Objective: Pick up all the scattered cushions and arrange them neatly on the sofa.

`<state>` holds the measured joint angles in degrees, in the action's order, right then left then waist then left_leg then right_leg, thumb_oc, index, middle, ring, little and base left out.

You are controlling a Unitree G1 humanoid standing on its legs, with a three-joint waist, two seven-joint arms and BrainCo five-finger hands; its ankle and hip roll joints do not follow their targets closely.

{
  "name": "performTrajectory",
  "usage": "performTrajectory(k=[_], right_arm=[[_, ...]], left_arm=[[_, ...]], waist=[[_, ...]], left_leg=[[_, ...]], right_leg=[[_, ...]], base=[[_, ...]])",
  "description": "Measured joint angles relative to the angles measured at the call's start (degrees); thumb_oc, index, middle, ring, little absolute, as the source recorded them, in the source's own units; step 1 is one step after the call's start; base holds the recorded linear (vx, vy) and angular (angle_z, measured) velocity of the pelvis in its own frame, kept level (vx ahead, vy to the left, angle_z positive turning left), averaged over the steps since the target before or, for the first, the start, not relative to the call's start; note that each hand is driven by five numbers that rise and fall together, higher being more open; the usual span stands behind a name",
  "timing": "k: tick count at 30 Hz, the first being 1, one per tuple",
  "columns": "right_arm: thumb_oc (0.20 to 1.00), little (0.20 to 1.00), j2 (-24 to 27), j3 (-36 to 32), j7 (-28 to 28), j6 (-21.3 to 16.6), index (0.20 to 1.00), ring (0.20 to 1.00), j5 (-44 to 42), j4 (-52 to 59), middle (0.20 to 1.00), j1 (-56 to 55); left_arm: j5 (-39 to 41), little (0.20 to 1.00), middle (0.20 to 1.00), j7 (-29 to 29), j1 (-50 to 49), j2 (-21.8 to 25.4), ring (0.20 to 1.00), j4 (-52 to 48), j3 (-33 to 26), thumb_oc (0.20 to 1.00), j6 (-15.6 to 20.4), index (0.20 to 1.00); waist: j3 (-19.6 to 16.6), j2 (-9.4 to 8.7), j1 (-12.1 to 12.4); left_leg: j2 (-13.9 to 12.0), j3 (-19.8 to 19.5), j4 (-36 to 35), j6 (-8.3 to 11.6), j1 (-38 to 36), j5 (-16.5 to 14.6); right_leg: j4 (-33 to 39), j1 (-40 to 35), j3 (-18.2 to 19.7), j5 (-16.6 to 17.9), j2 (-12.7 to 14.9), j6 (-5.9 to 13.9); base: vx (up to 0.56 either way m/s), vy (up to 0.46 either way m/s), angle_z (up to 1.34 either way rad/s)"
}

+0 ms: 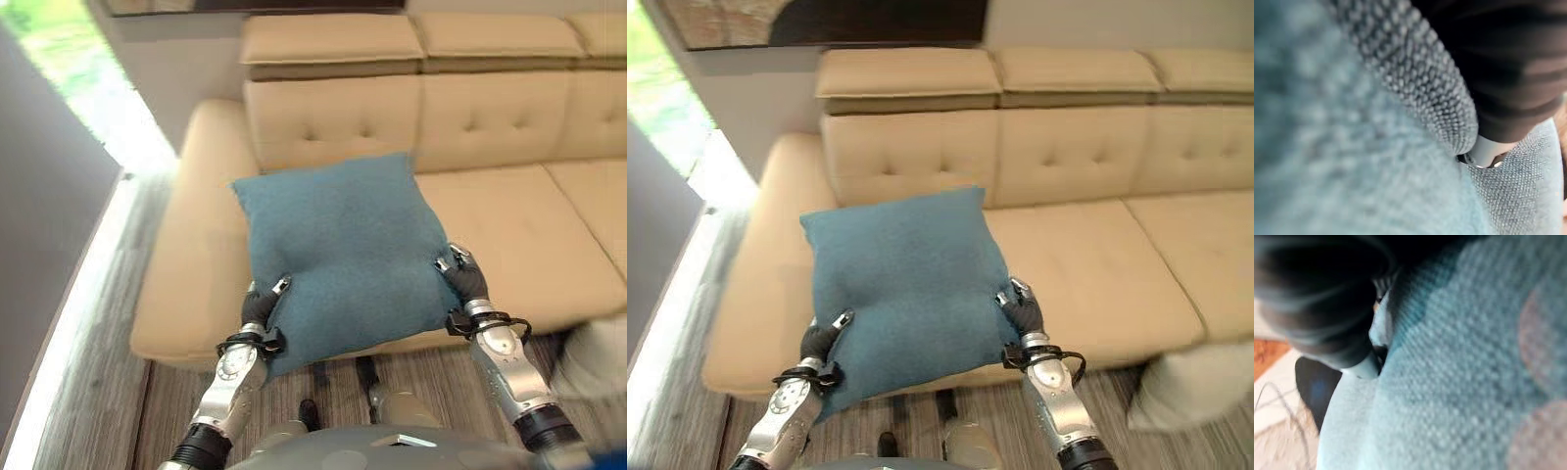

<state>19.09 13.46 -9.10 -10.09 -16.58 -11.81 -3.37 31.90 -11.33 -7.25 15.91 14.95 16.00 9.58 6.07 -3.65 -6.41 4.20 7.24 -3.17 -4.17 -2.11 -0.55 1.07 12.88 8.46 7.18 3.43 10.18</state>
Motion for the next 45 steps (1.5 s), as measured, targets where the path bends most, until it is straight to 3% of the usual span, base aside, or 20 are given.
performTrajectory(k=[1,3,5,6,8,11,13,16,20,23,24,26,27,29,32,35,38,39,42,45], right_arm=[[0.200,0.200,-0.8,-0.6,-0.1,0.1,0.200,0.200,0.0,0.0,0.200,0.1],[0.200,0.200,-0.3,-0.7,-0.2,0.1,0.200,0.200,0.1,0.2,0.200,0.3],[0.200,0.200,-0.2,-1.3,-0.1,0.1,0.200,0.200,1.6,2.8,0.200,0.2],[0.200,0.200,-0.2,-1.6,-0.1,0.0,0.200,0.200,2.1,3.7,0.200,0.4],[0.200,0.200,0.6,-2.5,-1.2,0.0,0.200,0.200,2.3,3.3,0.200,0.4],[0.200,0.200,1.0,-4.4,-2.4,-0.1,0.200,0.200,2.3,3.0,0.200,-0.9],[0.200,0.200,1.5,-4.6,-2.5,0.0,0.200,0.200,2.3,2.9,0.200,0.0],[0.200,0.200,2.0,-5.0,-2.5,0.0,0.200,0.200,2.2,2.9,0.200,0.0],[0.200,0.200,2.0,-5.0,-2.6,0.0,0.200,0.200,2.2,2.9,0.200,-0.3],[0.200,0.200,1.8,-4.9,-2.9,0.0,0.200,0.200,2.2,3.0,0.200,-0.4],[0.200,0.200,2.6,-4.9,-2.9,0.1,0.200,0.200,2.3,3.3,0.200,-0.3],[0.200,0.200,1.6,-4.6,-3.3,0.4,0.200,0.200,2.3,3.5,0.200,-0.7],[0.200,0.200,1.2,-4.3,-3.2,0.5,0.200,0.200,3.8,3.9,0.200,0.2],[0.200,0.200,0.9,-3.9,-3.2,0.7,0.200,0.200,4.5,4.1,0.200,1.5],[0.200,0.200,0.5,-3.9,-2.6,0.6,0.200,0.200,4.5,4.5,0.200,1.6],[0.200,0.200,0.3,-3.8,-2.5,0.7,0.200,0.200,4.6,4.5,0.200,1.7],[0.200,0.200,-0.2,-3.8,-2.6,0.7,0.200,0.200,5.4,3.6,0.200,1.1],[0.200,0.200,-0.1,-4.2,-2.6,0.7,0.200,0.200,6.1,2.9,0.200,0.8],[0.200,0.200,0.1,-4.4,-2.8,0.9,0.200,0.200,6.7,2.9,0.200,0.9],[0.200,0.200,0.2,-5.2,-3.1,0.9,0.200,0.200,6.7,3.1,0.200,1.3]], left_arm=[[0.0,0.200,0.200,0.0,0.2,0.4,0.200,-0.1,0.0,0.200,-0.1,0.200],[-0.3,0.200,0.200,-0.2,1.1,0.2,0.200,-0.1,0.2,0.200,-0.4,0.200],[-1.2,0.200,0.200,-0.2,1.2,0.4,0.200,-0.5,-0.3,0.200,-0.4,0.200],[-1.3,0.200,0.200,-0.2,1.3,0.5,0.200,-0.7,-0.3,0.200,-0.2,0.200],[-1.3,0.200,0.200,-0.3,1.3,-1.9,0.200,-0.7,-0.1,0.200,-0.3,0.200],[-1.5,0.200,0.200,-0.3,1.7,-2.5,0.200,-0.6,1.9,0.200,-0.2,0.200],[-1.2,0.200,0.200,-0.3,2.7,-1.6,0.200,-0.5,2.5,0.200,-0.4,0.200],[-1.2,0.200,0.200,-0.2,3.2,-1.7,0.200,-0.5,3.2,0.200,-0.4,0.200],[-1.6,0.200,0.200,-0.3,3.2,-1.7,0.200,-0.5,3.2,0.200,-0.4,0.200],[-1.7,0.200,0.200,-0.3,2.9,-1.8,0.200,-0.5,3.1,0.200,-0.5,0.200],[-1.7,0.200,0.200,-0.3,2.7,-2.3,0.200,-0.5,3.2,0.200,-0.5,0.200],[-1.7,0.200,0.200,-0.3,3.5,-1.2,0.200,-0.4,3.0,0.200,-0.6,0.200],[-1.8,0.200,0.200,-0.3,4.7,0.2,0.200,-0.4,2.8,0.200,-0.7,0.200],[-2.1,0.200,0.200,-0.3,6.1,1.0,0.200,-0.4,2.2,0.200,-0.7,0.200],[-2.3,0.200,0.200,-0.3,6.7,1.7,0.200,-0.6,1.6,0.200,-0.5,0.200],[-2.3,0.200,0.200,-0.3,5.9,1.1,0.200,-0.5,0.8,0.200,-0.5,0.200],[-2.3,0.200,0.200,-0.3,4.5,0.8,0.200,-0.5,0.9,0.200,-0.5,0.200],[-3.0,0.200,0.200,-0.4,3.8,-0.1,0.200,-0.5,0.8,0.200,-0.7,0.200],[-3.5,0.200,0.200,-0.3,3.3,-0.9,0.200,-0.5,0.7,0.200,-0.7,0.200],[-4.4,0.200,0.200,-0.3,3.6,-1.2,0.200,-2.5,0.3,0.200,-0.7,0.200]], waist=[[0.9,-0.16,0.6],[3.7,3.12,3.2],[3.7,3.13,4.3],[3.7,2.98,5.2],[3.6,4.40,5.3],[3.3,3.64,4.5],[3.6,1.46,5.1],[4.0,1.24,4.9],[4.5,0.50,5.6],[4.5,0.38,6.7],[4.0,3.27,6.4],[4.1,2.12,5.8],[4.2,1.56,6.7],[4.5,1.92,7.0],[4.7,1.14,6.9],[5.3,2.20,6.3],[5.1,1.62,5.6],[5.1,2.07,5.7],[4.8,2.79,5.8],[4.2,2.97,5.7]], left_leg=[[0.1,1.5,1.1,-0.28,0.4,0.0],[-3.3,3.7,1.1,-0.61,0.5,0.6],[-4.0,3.2,0.8,1.07,1.2,1.2],[-4.0,3.1,0.1,1.90,1.1,1.8],[-6.8,0.9,0.4,4.01,1.0,3.3],[-9.2,-3.2,4.4,6.86,3.9,3.4],[-8.2,-4.0,14.8,7.93,10.8,5.3],[-5.1,-4.3,11.0,7.12,11.0,3.8],[-5.0,-3.1,5.8,7.03,14.2,3.7],[-5.8,-3.4,4.9,6.66,13.4,4.3],[-7.1,-3.7,0.0,4.57,8.0,8.7],[-5.3,-3.1,-1.9,2.99,6.1,9.0],[-2.9,-0.8,-1.7,0.93,4.3,6.7],[-2.0,-0.3,-1.0,-0.02,2.3,4.9],[-1.1,-1.7,0.2,-1.78,1.4,2.2],[-0.8,-2.4,-1.8,-1.55,-0.5,2.0],[-0.5,-3.7,-1.9,-0.26,-1.4,1.4],[-1.2,-4.5,-1.8,0.83,-2.1,1.1],[-3.9,-4.8,-2.1,3.37,-4.1,-0.1],[-6.3,-4.8,-2.1,4.79,-4.9,-0.6]], right_leg=[[-2.5,1.8,-2.8,-1.7,1.5,0.94],[-15.5,3.7,-19.3,-5.8,5.5,-1.98],[-17.3,-2.0,-17.6,-8.9,5.6,-3.46],[-12.4,-5.0,-16.9,-10.9,4.9,-4.41],[-7.4,-9.0,-18.1,-9.0,1.3,-6.52],[-9.0,-9.2,-18.5,-11.4,-2.2,-9.62],[-12.9,-6.1,-17.9,-14.0,-0.9,-12.78],[-11.7,-7.4,-17.5,-14.0,-0.4,-14.40],[-5.7,-11.9,-16.9,-12.8,-1.9,-15.16],[-2.4,-15.3,-14.2,-12.1,-3.1,-13.87],[-1.7,-17.0,-13.5,-12.6,-4.6,-11.58],[-2.4,-17.4,-12.6,-13.3,-2.6,-9.38],[-8.5,-15.4,-10.9,-16.2,0.5,-5.53],[-25.2,-9.1,-11.3,-19.3,2.5,-1.74],[-32.1,-3.8,-10.6,-21.8,4.2,-1.27],[-21.1,1.5,-10.9,-18.3,4.3,-2.36],[-11.0,-0.2,-11.1,-6.9,4.3,-2.59],[-4.4,-4.4,-12.0,-3.1,3.5,-5.16],[4.2,-10.8,-14.0,-0.2,0.4,-7.33],[4.3,-11.7,-14.3,-0.9,-1.9,-8.01]], base=[[-0.11,-0.074,-0.78],[-0.04,-0.143,-0.58],[0.06,-0.151,-0.01],[0.14,-0.331,0.07],[0.12,-0.321,0.34],[0.01,-0.210,0.76],[0.07,-0.083,0.18],[0.12,-0.002,0.09],[0.18,0.060,-0.09],[0.27,0.141,-0.54],[0.25,0.206,-0.51],[0.26,0.280,-0.38],[0.17,0.208,-0.50],[0.12,0.136,-0.29],[0.15,0.062,0.08],[0.14,-0.030,0.10],[0.11,-0.088,0.32],[0.15,-0.118,0.28],[0.14,-0.096,0.13],[0.15,-0.117,0.01]])
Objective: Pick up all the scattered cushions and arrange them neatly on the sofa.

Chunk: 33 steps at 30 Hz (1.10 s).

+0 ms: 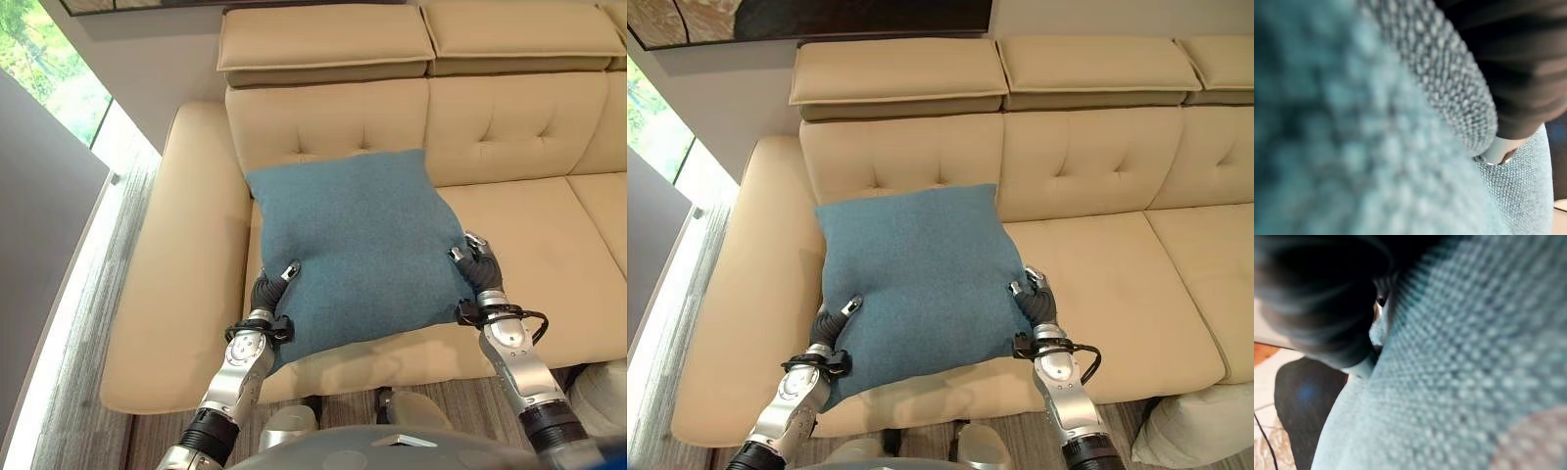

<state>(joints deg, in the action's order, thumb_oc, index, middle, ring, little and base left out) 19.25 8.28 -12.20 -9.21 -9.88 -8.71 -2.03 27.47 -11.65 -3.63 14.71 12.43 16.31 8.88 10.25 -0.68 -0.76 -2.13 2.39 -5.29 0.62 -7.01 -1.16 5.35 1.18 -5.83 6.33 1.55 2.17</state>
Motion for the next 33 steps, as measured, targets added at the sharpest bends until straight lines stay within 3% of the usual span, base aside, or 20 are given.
performTrajectory(k=[5,8,10,11,13,16,20,23,30,33], right_arm=[[0.200,0.200,0.4,-0.4,-2.7,0.0,0.200,0.200,1.7,0.2,0.200,1.5],[0.200,0.200,0.6,0.5,-6.4,0.0,0.200,0.200,3.7,-0.3,0.200,6.1],[0.200,0.200,2.6,1.6,-9.2,0.1,0.200,0.200,4.1,-2.3,0.200,13.9],[0.200,0.200,3.8,2.0,-10.6,0.1,0.200,0.200,4.1,-3.6,0.200,18.3],[0.200,0.200,4.2,3.6,-12.8,0.1,0.200,0.200,4.5,-6.8,0.200,23.0],[0.200,0.200,7.6,5.7,-17.2,0.1,0.200,0.200,4.9,-14.7,0.200,39.4],[0.200,0.200,11.1,7.6,-20.3,0.8,0.200,0.200,6.8,-16.0,0.200,45.5],[0.200,0.200,15.5,12.5,-22.5,1.0,0.200,0.200,8.9,-22.0,0.200,56.7],[0.200,0.200,16.8,18.1,-25.6,1.3,0.200,0.200,11.2,-28.3,0.200,66.1],[0.200,0.200,16.8,24.5,-23.8,1.5,0.200,0.200,9.0,-39.2,0.200,73.3]], left_arm=[[-1.4,0.200,0.200,-1.9,2.8,-0.6,0.200,-0.5,0.1,0.200,0.0,0.200],[-2.4,0.200,0.200,-5.3,6.5,-0.4,0.200,-0.2,0.7,0.200,0.0,0.200],[-3.6,0.200,0.200,-8.5,14.4,0.9,0.200,0.4,2.1,0.200,0.1,0.200],[-4.5,0.200,0.200,-10.0,18.5,1.4,0.200,0.5,2.2,0.200,0.1,0.200],[-4.6,0.200,0.200,-12.1,23.0,1.6,0.200,2.2,2.2,0.200,0.6,0.200],[-4.9,0.200,0.200,-15.9,41.4,4.5,0.200,10.8,3.8,0.200,1.6,0.200],[-6.8,0.200,0.200,-18.4,49.4,6.8,0.200,14.1,5.3,0.200,2.9,0.200],[-9.4,0.200,0.200,-21.3,58.6,8.7,0.200,20.3,6.2,0.200,3.2,0.200],[-11.4,0.200,0.200,-25.1,65.6,9.2,0.200,28.4,6.5,0.200,3.9,0.200],[-11.3,0.200,0.200,-24.2,74.9,9.6,0.200,40.9,12.2,0.200,2.7,0.200]], waist=[[-0.7,0.49,-0.2],[-1.9,0.75,0.1],[-1.9,0.74,-0.4],[-1.6,0.78,-0.3],[-1.4,0.95,-0.3],[1.1,1.31,-1.4],[1.7,1.45,-1.9],[3.2,1.68,-1.9],[4.2,1.58,-1.3],[4.2,1.57,-1.3]], left_leg=[[-0.7,-1.5,0.0,1.20,1.7,0.4],[-0.4,-2.4,0.5,1.38,6.6,2.1],[0.3,-3.5,1.7,1.40,13.6,3.5],[0.5,-3.7,1.2,1.64,16.5,4.9],[0.4,-3.8,1.0,1.91,17.7,5.6],[0.9,-4.5,0.8,2.74,25.1,7.5],[0.4,-4.0,0.0,2.91,27.9,8.5],[0.3,-3.2,0.1,2.91,29.3,8.3],[0.2,-3.2,0.1,2.93,33.5,8.3],[0.5,-3.8,0.1,2.91,36.5,8.6]], right_leg=[[0.0,0.8,-1.3,-0.5,-0.5,-0.49],[0.0,4.9,-2.2,1.1,-0.1,-1.32],[0.0,11.2,-3.0,2.3,0.7,-0.39],[-0.1,14.2,-3.0,3.9,0.9,-0.95],[0.0,15.5,-3.1,4.1,0.8,-1.02],[-0.1,22.7,-3.0,5.7,1.0,0.43],[-0.1,26.0,-2.9,6.1,0.7,-0.33],[-0.1,27.8,-2.8,6.7,0.5,-1.13],[-0.1,31.6,-2.7,7.2,0.6,-1.76],[-0.1,34.1,-2.7,7.2,0.8,-1.82]], base=[[0.01,-0.064,0.15],[-0.21,-0.063,0.18],[-0.15,-0.035,0.29],[-0.16,-0.037,0.14],[-0.18,-0.034,0.03],[-0.09,-0.005,0.11],[-0.03,-0.005,-0.06],[-0.03,-0.008,-0.09],[0.00,-0.012,0.05],[-0.02,-0.018,0.14]])
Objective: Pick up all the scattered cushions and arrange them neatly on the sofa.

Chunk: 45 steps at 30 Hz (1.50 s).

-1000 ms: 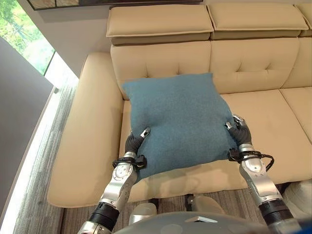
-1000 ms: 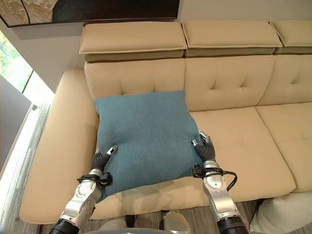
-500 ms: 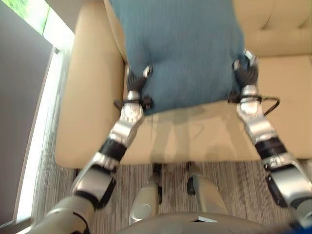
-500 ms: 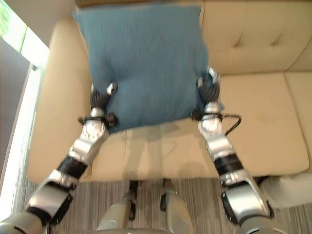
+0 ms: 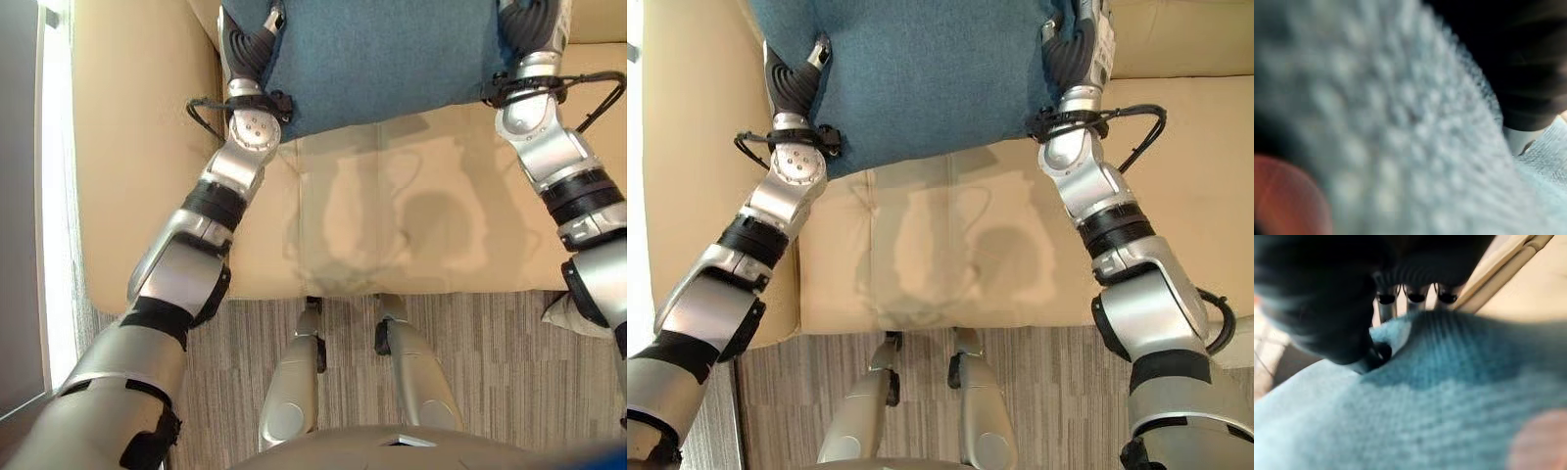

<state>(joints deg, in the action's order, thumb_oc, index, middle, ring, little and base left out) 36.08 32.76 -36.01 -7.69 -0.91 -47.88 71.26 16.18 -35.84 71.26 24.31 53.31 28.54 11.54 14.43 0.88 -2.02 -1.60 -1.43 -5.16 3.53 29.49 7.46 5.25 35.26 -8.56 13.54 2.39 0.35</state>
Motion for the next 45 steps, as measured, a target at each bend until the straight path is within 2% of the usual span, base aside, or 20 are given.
performTrajectory(k=[2,3,4,5,6,8,13,20,22,25,28,31,33,34,35,36,38,40,43,45], right_arm=[[0.200,0.200,0.0,2.3,0.8,0.5,0.200,0.200,-1.4,-0.9,0.200,0.6],[0.200,0.200,0.0,4.8,2.0,0.7,0.200,0.200,-2.3,-1.5,0.200,0.8],[0.200,0.200,0.0,6.3,2.3,0.8,0.200,0.200,-2.3,-2.2,0.200,1.3],[0.200,0.200,-0.1,9.2,3.3,1.1,0.200,0.200,-2.4,-5.1,0.200,3.2],[0.253,0.253,-0.1,11.4,4.6,1.3,0.253,0.253,-2.5,-7.4,0.253,4.8],[1.000,1.000,-0.2,12.9,6.8,2.3,1.000,1.000,-4.7,-9.3,1.000,6.0],[1.000,1.000,-0.1,12.8,8.8,4.4,1.000,1.000,-6.9,-10.0,1.000,5.2],[1.000,1.000,2.0,8.2,8.8,4.2,1.000,1.000,-7.0,-10.4,1.000,3.9],[1.000,1.000,3.2,3.9,8.9,3.4,1.000,1.000,-7.3,-9.0,1.000,1.5],[1.000,1.000,6.8,-4.3,8.6,3.0,1.000,1.000,-9.5,-8.2,1.000,-5.2],[1.000,1.000,11.3,-11.9,8.5,2.3,1.000,1.000,-9.7,-3.5,1.000,-13.9],[1.000,1.000,14.1,-19.5,8.7,2.2,1.000,1.000,-10.1,4.4,1.000,-27.5],[1.000,1.000,11.9,-26.7,9.6,0.4,1.000,1.000,-8.9,16.1,1.000,-42.3],[1.000,1.000,8.5,-28.5,10.6,0.4,1.000,1.000,-8.9,17.7,1.000,-50.1],[1.000,1.000,8.5,-28.5,10.6,0.4,1.000,1.000,-8.9,17.7,1.000,-50.1],[1.000,1.000,2.6,-29.7,12.5,0.7,1.000,1.000,-6.1,16.9,1.000,-57.0],[1.000,1.000,-1.9,-30.7,13.8,0.4,1.000,1.000,-3.5,14.0,1.000,-60.8],[1.000,1.000,-8.1,-33.2,15.0,0.9,1.000,1.000,-0.4,10.8,1.000,-66.8],[1.000,1.000,-9.2,-30.1,17.2,2.8,1.000,1.000,2.3,3.5,1.000,-72.4],[1.000,1.000,-11.1,-29.0,18.7,2.9,1.000,1.000,4.0,-2.4,1.000,-72.0]], left_arm=[[0.0,0.200,0.200,1.2,1.7,1.0,0.200,1.7,0.9,0.200,-0.9,0.200],[0.0,0.288,0.288,2.1,2.8,1.9,0.288,4.1,2.3,0.288,-1.4,0.288],[-0.1,0.809,0.809,2.5,4.1,2.3,0.809,6.0,3.6,0.809,-1.6,0.809],[-0.1,1.000,1.000,3.7,7.1,2.4,1.000,10.4,5.5,1.000,-2.4,1.000],[-0.1,1.000,1.000,4.7,9.8,2.4,1.000,14.6,7.3,1.000,-2.9,1.000],[-0.1,1.000,1.000,7.2,12.3,3.7,1.000,18.3,8.6,1.000,-4.7,1.000],[0.7,1.000,1.000,9.7,7.9,2.2,1.000,15.2,5.4,1.000,-5.2,1.000],[0.4,1.000,1.000,11.0,4.0,1.6,1.000,15.1,4.0,1.000,-5.7,1.000],[0.1,1.000,1.000,11.1,3.0,3.8,1.000,15.0,2.5,1.000,-5.6,1.000],[0.0,1.000,1.000,11.8,-0.4,11.6,1.000,15.0,-0.4,1.000,-5.6,1.000],[0.1,1.000,1.000,12.2,-7.5,17.6,1.000,10.5,-7.7,1.000,-4.8,1.000],[0.1,1.000,1.000,12.2,-22.1,20.9,1.000,-4.5,-13.9,1.000,-4.4,1.000],[-1.6,1.000,1.000,12.6,-38.4,17.8,1.000,-21.5,-20.5,1.000,-1.9,1.000],[-2.1,1.000,1.000,13.0,-47.1,13.0,1.000,-26.0,-22.4,1.000,-1.8,1.000],[-2.1,1.000,1.000,13.0,-47.1,13.0,1.000,-26.0,-22.4,1.000,-1.8,1.000],[-2.2,1.000,1.000,14.3,-56.6,6.8,1.000,-27.3,-24.5,1.000,-1.4,1.000],[-3.3,1.000,1.000,16.2,-62.7,5.1,1.000,-25.9,-23.3,1.000,-1.4,1.000],[-6.2,1.000,1.000,18.2,-71.9,0.3,1.000,-24.5,-26.3,1.000,-1.5,1.000],[-6.2,1.000,1.000,21.7,-78.6,-1.5,1.000,-15.6,-24.9,1.000,-3.5,1.000],[-8.3,1.000,1.000,24.6,-78.8,-2.4,1.000,-4.9,-22.6,1.000,-4.1,1.000]], waist=[[0.0,-0.07,0.0],[0.0,-0.07,-0.1],[0.0,-0.07,-0.1],[0.0,-0.07,-0.2],[0.0,-0.07,-0.2],[0.0,-0.06,0.0],[0.0,-0.04,0.2],[0.0,-0.05,-0.1],[0.0,-0.05,-0.2],[0.0,-0.11,-0.4],[-0.1,-0.24,-0.4],[-0.2,-0.47,-0.3],[-0.2,-0.51,-0.2],[-0.9,-0.91,-0.2],[-0.9,-0.91,-0.2],[-2.6,-1.96,-0.4],[-4.2,-2.40,-0.3],[-4.6,-2.47,-0.2],[-8.4,-1.54,-0.1],[-8.8,-1.35,-0.1]], left_leg=[[0.0,-0.1,0.1,0.01,1.1,0.1],[-0.1,-0.1,0.3,0.01,1.1,0.1],[-0.1,-0.1,0.3,0.01,1.1,0.1],[-0.1,-0.1,0.3,0.01,1.2,0.1],[-0.1,-0.1,0.3,0.01,1.3,0.1],[0.0,-0.2,0.3,0.02,1.7,0.1],[0.5,-0.5,0.9,0.07,4.3,0.3],[0.6,-0.6,1.3,0.07,4.4,0.3],[0.6,-0.6,1.3,0.07,3.3,0.3],[0.6,-0.5,1.0,0.08,1.8,0.3],[0.6,-0.5,1.1,0.09,1.2,0.3],[0.5,-0.5,0.8,0.09,-0.8,0.3],[0.3,-0.5,-0.1,0.24,-4.9,0.0],[0.1,-0.5,-0.1,0.35,-8.4,-1.0],[0.1,-0.5,-0.1,0.35,-8.4,-1.0],[-0.4,-0.5,-0.1,0.46,-11.9,-1.8],[-0.6,-0.4,-0.1,0.37,-14.1,-2.3],[-0.9,-0.2,-0.2,0.34,-19.0,-3.4],[-0.6,-0.1,-0.3,-0.17,-20.6,-4.8],[-0.5,1.1,-0.2,-0.86,-24.0,-4.5]], right_leg=[[0.0,1.0,0.0,0.3,0.0,-0.35],[0.0,1.0,0.0,0.3,0.0,-0.41],[0.0,1.0,0.0,0.3,0.0,-0.41],[0.0,1.1,0.0,0.3,0.0,-0.41],[0.0,1.2,0.0,0.3,0.0,-0.42],[0.0,1.6,0.0,0.3,0.0,-0.42],[0.0,3.8,0.0,0.4,0.4,-0.60],[0.0,3.6,-0.1,0.7,0.7,-0.89],[0.0,2.5,-0.1,0.7,0.7,-0.89],[0.0,1.1,0.0,0.6,0.7,-0.83],[0.0,0.5,0.0,0.6,0.6,-0.77],[0.0,-1.3,0.0,0.1,0.4,-0.14],[0.0,-5.1,0.0,-0.6,0.1,0.36],[0.0,-8.6,0.1,-2.1,-0.1,1.31],[0.0,-8.6,0.1,-2.1,-0.1,1.31],[0.0,-12.1,0.0,-2.8,-0.4,0.96],[0.0,-14.2,0.0,-3.8,-0.4,1.21],[0.0,-19.1,0.1,-4.9,-0.6,1.03],[0.0,-20.9,0.0,-5.5,-0.3,1.11],[0.1,-23.8,0.8,-5.4,-0.3,1.27]], base=[[-0.01,-0.010,0.04],[0.00,0.000,0.00],[0.00,0.000,0.00],[0.00,0.000,0.00],[0.00,0.000,0.00],[-0.01,0.004,0.02],[0.00,0.008,0.02],[0.00,0.000,0.00],[0.00,0.000,0.00],[0.00,0.000,0.00],[0.00,0.000,0.00],[0.07,-0.020,-0.01],[0.10,-0.042,-0.04],[0.12,-0.050,-0.02],[0.13,-0.040,-0.03],[0.07,-0.009,-0.02],[0.09,-0.021,-0.01],[0.05,-0.016,-0.02],[0.00,0.006,0.01],[-0.01,-0.006,-0.18]])
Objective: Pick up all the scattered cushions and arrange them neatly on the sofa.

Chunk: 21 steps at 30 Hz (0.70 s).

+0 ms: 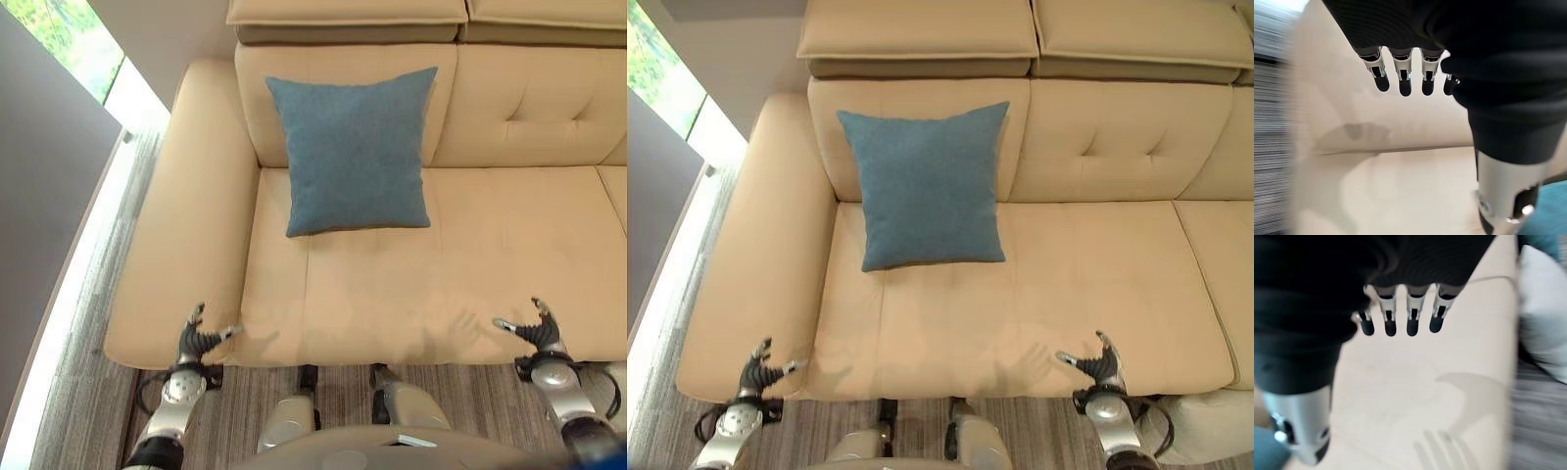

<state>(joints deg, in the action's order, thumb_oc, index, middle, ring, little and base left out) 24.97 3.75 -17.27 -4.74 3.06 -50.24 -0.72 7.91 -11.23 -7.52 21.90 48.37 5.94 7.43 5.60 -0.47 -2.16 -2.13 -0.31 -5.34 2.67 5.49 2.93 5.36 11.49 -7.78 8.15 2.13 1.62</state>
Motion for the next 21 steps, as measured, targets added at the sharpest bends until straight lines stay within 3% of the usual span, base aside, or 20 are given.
performTrajectory(k=[5,11,14,15,16,17,18,19,20,21], right_arm=[[1.000,1.000,-4.8,5.3,2.0,-0.1,1.000,1.000,3.1,-14.1,1.000,-2.3],[1.000,1.000,-5.3,5.9,3.1,0.0,1.000,1.000,4.3,-20.5,1.000,-3.6],[1.000,1.000,-5.1,6.2,3.2,0.2,1.000,1.000,4.3,-21.5,1.000,-2.8],[1.000,1.000,-4.7,7.0,3.2,0.4,1.000,1.000,4.3,-22.3,1.000,-1.5],[1.000,1.000,-4.2,8.2,3.1,0.4,1.000,1.000,4.3,-22.1,1.000,-0.4],[1.000,1.000,-4.1,8.6,3.1,0.6,1.000,1.000,4.3,-22.2,1.000,-0.5],[1.000,1.000,-4.2,8.7,3.1,0.8,1.000,1.000,4.3,-22.6,1.000,-1.0],[1.000,1.000,-4.1,8.7,3.2,1.3,1.000,1.000,4.3,-22.7,1.000,-0.7],[1.000,1.000,-4.9,8.5,3.3,2.1,1.000,1.000,4.3,-22.9,1.000,-0.7],[1.000,1.000,-6.2,8.6,3.5,2.1,1.000,1.000,4.4,-22.8,1.000,-0.8]], left_arm=[[-5.3,1.000,1.000,2.6,0.6,-8.0,1.000,19.4,3.2,1.000,-1.2,1.000],[-7.1,1.000,1.000,2.5,2.2,-6.9,1.000,19.8,4.9,1.000,-2.0,1.000],[-7.4,1.000,1.000,2.5,5.3,-6.9,1.000,18.1,5.2,1.000,-1.9,1.000],[-7.4,1.000,1.000,2.5,7.3,-7.5,1.000,18.2,5.4,1.000,-2.0,1.000],[-7.4,1.000,1.000,2.5,8.3,-8.0,1.000,18.6,5.9,1.000,-2.0,1.000],[-7.4,1.000,1.000,2.5,8.9,-8.7,1.000,18.7,6.0,1.000,-2.0,1.000],[-7.4,1.000,1.000,2.5,9.4,-9.2,1.000,18.6,6.6,1.000,-2.0,1.000],[-7.5,1.000,1.000,2.6,10.2,-9.8,1.000,18.4,7.7,1.000,-1.9,1.000],[-7.5,1.000,1.000,2.5,12.2,-9.5,1.000,18.2,8.2,1.000,-1.8,1.000],[-7.7,1.000,1.000,2.5,13.6,-9.0,1.000,18.1,8.3,1.000,-1.9,1.000]], waist=[[-4.3,0.33,0.1],[-4.4,0.42,0.1],[-3.2,-0.22,0.1],[-2.0,-2.09,0.3],[-1.1,-3.29,0.1],[-1.0,-3.05,-1.3],[-1.1,-2.50,-2.1],[-0.9,-1.73,-3.0],[-0.4,-2.22,-3.5],[0.3,-4.01,-3.7]], left_leg=[[-0.2,0.7,-0.3,-1.10,-4.4,-1.0],[-2.7,1.0,-0.3,-1.18,-6.2,-1.3],[-2.8,0.0,6.5,0.56,-4.5,-2.7],[0.7,-3.3,15.8,1.49,-1.2,-5.3],[3.7,-5.7,21.7,0.69,-0.5,-8.4],[5.0,-7.3,25.1,0.29,-2.5,-11.7],[5.2,-8.0,24.8,-0.77,-3.4,-13.7],[4.9,-7.6,19.8,-2.44,-4.7,-14.7],[5.5,-6.8,15.7,-3.86,-4.8,-14.3],[7.5,-6.1,12.9,-5.91,-5.0,-12.2]], right_leg=[[0.2,-4.2,0.8,-0.5,-0.2,-0.16],[0.2,-6.5,0.4,-0.9,-2.3,-0.74],[0.2,-7.0,0.0,-1.4,-2.7,-1.72],[0.1,-6.1,0.2,-0.3,-0.4,-3.81],[0.2,-5.9,0.9,-0.1,1.3,-3.80],[0.2,-5.4,0.9,0.5,1.7,-3.01],[0.1,-4.8,0.9,1.1,1.6,-2.15],[-0.2,-3.1,1.0,1.6,1.5,-1.39],[-0.7,-0.7,2.2,2.4,2.7,-0.24],[-0.5,0.4,3.3,2.5,4.5,1.15]], base=[[-0.01,-0.034,-0.10],[-0.05,-0.059,0.06],[-0.22,0.083,-0.01],[-0.11,0.126,-0.49],[-0.15,0.269,-0.73],[-0.14,0.287,-0.57],[-0.15,0.318,-0.32],[-0.11,0.204,-0.07],[-0.14,0.233,-0.11],[-0.28,0.331,-0.27]])
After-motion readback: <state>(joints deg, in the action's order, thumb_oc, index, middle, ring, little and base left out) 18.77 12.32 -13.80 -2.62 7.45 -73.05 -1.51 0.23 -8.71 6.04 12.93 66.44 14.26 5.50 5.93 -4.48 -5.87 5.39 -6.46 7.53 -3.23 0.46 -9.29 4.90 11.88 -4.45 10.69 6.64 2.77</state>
